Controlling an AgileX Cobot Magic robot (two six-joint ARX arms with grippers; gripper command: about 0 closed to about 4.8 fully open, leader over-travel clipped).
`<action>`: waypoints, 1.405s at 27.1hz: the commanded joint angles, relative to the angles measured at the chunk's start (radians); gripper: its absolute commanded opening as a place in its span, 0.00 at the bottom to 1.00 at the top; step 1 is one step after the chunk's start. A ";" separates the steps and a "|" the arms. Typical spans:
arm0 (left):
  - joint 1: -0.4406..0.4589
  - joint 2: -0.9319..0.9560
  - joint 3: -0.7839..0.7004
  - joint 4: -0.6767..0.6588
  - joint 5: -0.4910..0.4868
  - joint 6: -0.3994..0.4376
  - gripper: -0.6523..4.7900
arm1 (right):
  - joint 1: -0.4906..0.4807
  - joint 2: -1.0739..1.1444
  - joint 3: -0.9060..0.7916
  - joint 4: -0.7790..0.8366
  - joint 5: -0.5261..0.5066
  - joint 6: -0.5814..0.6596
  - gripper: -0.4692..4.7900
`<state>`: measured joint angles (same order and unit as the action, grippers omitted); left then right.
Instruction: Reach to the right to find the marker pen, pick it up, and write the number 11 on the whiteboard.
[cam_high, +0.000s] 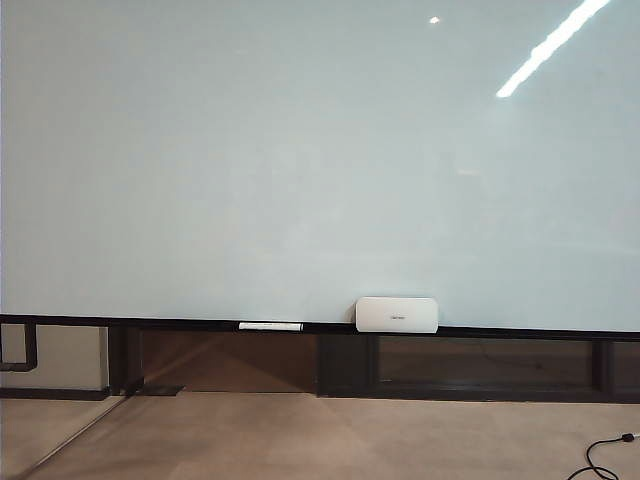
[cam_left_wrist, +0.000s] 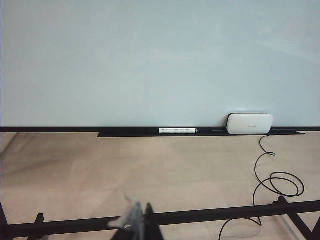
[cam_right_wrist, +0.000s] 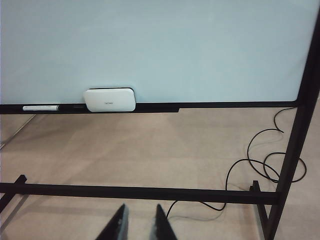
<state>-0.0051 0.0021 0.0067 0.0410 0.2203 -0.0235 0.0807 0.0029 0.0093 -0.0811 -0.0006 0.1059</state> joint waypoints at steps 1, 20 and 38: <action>-0.001 0.000 0.002 0.009 0.009 -0.011 0.11 | 0.001 0.001 0.003 -0.005 -0.021 -0.021 0.22; -0.001 0.000 0.002 0.018 0.092 -0.011 0.11 | 0.001 0.001 0.000 -0.018 -0.021 -0.058 0.08; -0.002 0.001 0.003 0.062 0.397 -0.150 0.11 | 0.001 0.001 0.016 0.278 0.009 0.051 0.07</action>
<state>-0.0051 0.0021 0.0071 0.0895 0.5999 -0.1314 0.0807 0.0029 0.0086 0.1627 -0.0185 0.1463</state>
